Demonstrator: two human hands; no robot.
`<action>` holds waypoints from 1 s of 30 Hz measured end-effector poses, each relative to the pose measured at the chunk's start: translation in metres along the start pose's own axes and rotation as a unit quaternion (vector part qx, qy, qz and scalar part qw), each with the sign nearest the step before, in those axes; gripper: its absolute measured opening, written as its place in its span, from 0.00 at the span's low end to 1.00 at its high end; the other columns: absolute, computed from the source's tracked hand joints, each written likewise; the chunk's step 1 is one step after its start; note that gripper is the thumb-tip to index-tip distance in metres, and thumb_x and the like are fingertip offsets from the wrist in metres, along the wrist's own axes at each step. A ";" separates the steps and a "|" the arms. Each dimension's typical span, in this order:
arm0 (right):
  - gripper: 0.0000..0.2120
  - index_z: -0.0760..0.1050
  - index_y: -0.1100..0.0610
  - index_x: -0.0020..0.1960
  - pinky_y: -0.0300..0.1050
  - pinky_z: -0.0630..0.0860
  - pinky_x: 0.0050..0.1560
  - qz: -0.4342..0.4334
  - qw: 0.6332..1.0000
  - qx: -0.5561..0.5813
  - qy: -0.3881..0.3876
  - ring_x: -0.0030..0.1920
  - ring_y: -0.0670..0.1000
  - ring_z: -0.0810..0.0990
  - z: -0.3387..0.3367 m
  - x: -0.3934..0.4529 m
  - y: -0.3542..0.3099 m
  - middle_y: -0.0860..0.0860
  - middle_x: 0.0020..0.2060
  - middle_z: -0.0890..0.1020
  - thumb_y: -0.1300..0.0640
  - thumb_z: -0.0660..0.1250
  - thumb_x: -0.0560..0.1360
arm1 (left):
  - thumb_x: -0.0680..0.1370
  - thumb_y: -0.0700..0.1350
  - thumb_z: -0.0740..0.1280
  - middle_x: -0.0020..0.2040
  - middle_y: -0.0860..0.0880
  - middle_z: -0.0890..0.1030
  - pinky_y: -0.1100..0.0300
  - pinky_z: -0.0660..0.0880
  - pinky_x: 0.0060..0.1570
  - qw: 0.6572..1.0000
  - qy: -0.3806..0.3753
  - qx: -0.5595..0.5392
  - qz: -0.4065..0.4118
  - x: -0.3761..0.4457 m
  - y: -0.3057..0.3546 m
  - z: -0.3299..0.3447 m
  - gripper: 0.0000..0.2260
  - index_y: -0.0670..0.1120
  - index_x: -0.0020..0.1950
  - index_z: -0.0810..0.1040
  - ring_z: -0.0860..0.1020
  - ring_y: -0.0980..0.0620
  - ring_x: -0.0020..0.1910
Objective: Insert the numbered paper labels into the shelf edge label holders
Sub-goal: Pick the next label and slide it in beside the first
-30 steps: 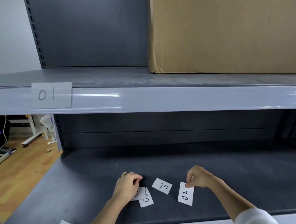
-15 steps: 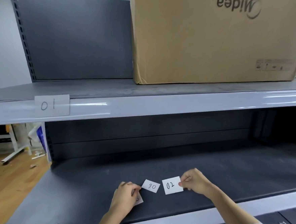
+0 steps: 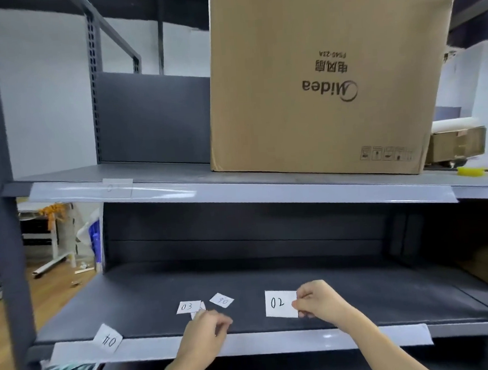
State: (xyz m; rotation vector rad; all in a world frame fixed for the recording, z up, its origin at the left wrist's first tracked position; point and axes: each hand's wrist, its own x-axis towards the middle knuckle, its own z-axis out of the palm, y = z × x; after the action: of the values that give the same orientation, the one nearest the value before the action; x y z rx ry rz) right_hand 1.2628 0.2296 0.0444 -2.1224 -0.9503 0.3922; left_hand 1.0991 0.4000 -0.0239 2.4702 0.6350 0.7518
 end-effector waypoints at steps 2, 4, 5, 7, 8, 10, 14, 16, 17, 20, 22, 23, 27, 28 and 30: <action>0.13 0.71 0.56 0.28 0.34 0.72 0.34 -0.020 1.000 0.011 0.007 0.28 0.44 0.74 -0.010 -0.006 -0.011 0.50 0.26 0.78 0.63 0.65 0.71 | 0.79 0.43 0.61 0.39 0.60 0.73 0.65 0.69 0.52 1.000 0.006 0.001 0.017 0.000 0.013 -0.011 0.10 0.50 0.52 0.82 0.72 0.55 0.54; 0.10 0.73 0.56 0.32 0.35 0.72 0.35 -0.042 0.999 0.031 0.015 0.31 0.47 0.75 -0.019 -0.010 -0.027 0.51 0.27 0.78 0.64 0.65 0.71 | 0.79 0.43 0.60 0.43 0.58 0.76 0.65 0.67 0.51 0.999 0.006 0.012 0.033 0.005 0.021 -0.025 0.11 0.50 0.53 0.81 0.69 0.57 0.53; 0.06 0.75 0.56 0.37 0.34 0.72 0.34 -0.051 0.997 0.047 0.018 0.31 0.47 0.75 -0.025 -0.010 -0.036 0.52 0.28 0.78 0.64 0.65 0.71 | 0.80 0.44 0.59 0.47 0.57 0.78 0.64 0.67 0.54 0.999 0.007 0.009 0.038 0.011 0.025 -0.034 0.11 0.50 0.54 0.80 0.69 0.57 0.55; 0.07 0.75 0.58 0.48 0.32 0.71 0.30 -0.076 0.995 0.063 0.033 0.29 0.45 0.75 -0.038 -0.006 -0.055 0.53 0.28 0.79 0.67 0.65 0.72 | 0.79 0.44 0.60 0.52 0.56 0.80 0.62 0.69 0.58 0.998 0.023 0.003 0.061 0.026 0.034 -0.053 0.11 0.51 0.55 0.80 0.71 0.57 0.58; 0.08 0.75 0.59 0.49 0.32 0.71 0.29 -0.091 0.993 0.063 0.042 0.27 0.43 0.75 -0.045 -0.002 -0.064 0.53 0.28 0.78 0.68 0.65 0.72 | 0.79 0.43 0.60 0.53 0.55 0.81 0.61 0.70 0.58 0.996 0.035 0.007 0.078 0.034 0.040 -0.063 0.11 0.51 0.55 0.80 0.73 0.56 0.58; 0.09 0.76 0.60 0.50 0.30 0.71 0.28 -0.117 0.989 0.058 0.071 0.24 0.40 0.74 -0.060 0.006 -0.084 0.52 0.27 0.77 0.68 0.64 0.73 | 0.78 0.40 0.62 0.52 0.53 0.82 0.57 0.71 0.59 0.991 0.061 0.010 0.118 0.051 0.051 -0.084 0.11 0.48 0.54 0.81 0.74 0.53 0.56; 0.06 0.75 0.57 0.51 0.31 0.72 0.32 -0.145 0.980 0.063 0.125 0.28 0.42 0.75 -0.085 0.019 -0.114 0.51 0.28 0.78 0.64 0.64 0.75 | 0.76 0.38 0.64 0.50 0.50 0.83 0.63 0.68 0.54 0.971 0.139 0.008 0.196 0.086 0.074 -0.116 0.09 0.45 0.53 0.82 0.75 0.52 0.54; 0.05 0.74 0.56 0.50 0.33 0.71 0.34 -0.158 0.976 0.058 0.141 0.30 0.43 0.76 -0.096 0.028 -0.127 0.51 0.30 0.78 0.62 0.64 0.75 | 0.76 0.38 0.65 0.49 0.48 0.83 0.64 0.66 0.51 0.960 0.179 0.001 0.216 0.106 0.086 -0.125 0.09 0.43 0.53 0.82 0.74 0.51 0.52; 0.05 0.75 0.57 0.50 0.33 0.71 0.34 -0.165 0.973 0.056 0.149 0.29 0.41 0.76 -0.101 0.033 -0.133 0.51 0.30 0.78 0.62 0.64 0.75 | 0.76 0.37 0.65 0.49 0.47 0.83 0.62 0.67 0.50 0.954 0.198 0.006 0.226 0.117 0.092 -0.129 0.08 0.42 0.53 0.82 0.74 0.50 0.51; 0.06 0.75 0.58 0.51 0.33 0.71 0.34 -0.181 0.968 0.050 0.168 0.26 0.38 0.76 -0.115 0.052 -0.145 0.50 0.29 0.78 0.62 0.64 0.75 | 0.75 0.38 0.67 0.51 0.46 0.81 0.50 0.71 0.51 0.938 0.234 0.078 0.244 0.148 0.100 -0.134 0.09 0.43 0.54 0.82 0.75 0.44 0.52; 0.07 0.76 0.60 0.52 0.30 0.73 0.33 -0.191 0.965 0.058 0.171 0.26 0.39 0.77 -0.123 0.066 -0.148 0.51 0.29 0.77 0.63 0.64 0.75 | 0.76 0.41 0.66 0.54 0.48 0.80 0.50 0.67 0.56 0.939 0.230 0.114 0.230 0.162 0.099 -0.135 0.09 0.45 0.56 0.81 0.73 0.45 0.57; 0.07 0.76 0.61 0.52 0.28 0.75 0.32 -0.196 0.964 0.070 0.165 0.26 0.39 0.77 -0.126 0.073 -0.148 0.52 0.30 0.77 0.63 0.64 0.75 | 0.76 0.42 0.66 0.55 0.49 0.80 0.51 0.65 0.57 0.938 0.227 0.126 0.230 0.166 0.097 -0.134 0.09 0.46 0.55 0.81 0.73 0.46 0.58; 0.05 0.77 0.60 0.50 0.30 0.79 0.38 -0.210 0.965 0.089 0.129 0.26 0.40 0.76 -0.132 0.095 -0.147 0.51 0.29 0.74 0.64 0.64 0.75 | 0.76 0.43 0.66 0.48 0.49 0.83 0.49 0.71 0.53 0.932 0.213 0.143 0.258 0.170 0.087 -0.131 0.07 0.46 0.50 0.83 0.76 0.47 0.50; 0.04 0.77 0.59 0.48 0.33 0.79 0.40 -0.215 0.965 0.086 0.126 0.26 0.40 0.75 -0.134 0.099 -0.147 0.50 0.26 0.72 0.64 0.64 0.75 | 0.75 0.44 0.65 0.47 0.50 0.83 0.51 0.73 0.49 0.931 0.205 0.144 0.265 0.171 0.085 -0.131 0.09 0.45 0.49 0.83 0.77 0.48 0.47; 0.05 0.76 0.56 0.43 0.34 0.77 0.40 -0.227 0.962 0.072 0.131 0.25 0.40 0.75 -0.139 0.107 -0.149 0.49 0.25 0.70 0.64 0.64 0.75 | 0.73 0.45 0.63 0.46 0.50 0.84 0.57 0.73 0.43 0.931 0.188 0.148 0.274 0.173 0.084 -0.133 0.11 0.45 0.48 0.84 0.77 0.51 0.44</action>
State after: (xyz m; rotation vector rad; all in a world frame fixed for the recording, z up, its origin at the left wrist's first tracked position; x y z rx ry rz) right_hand 1.3350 0.3003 0.2506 -1.7048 -1.1698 -0.0512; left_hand 1.1707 0.4701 0.1876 2.8428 0.1746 1.4619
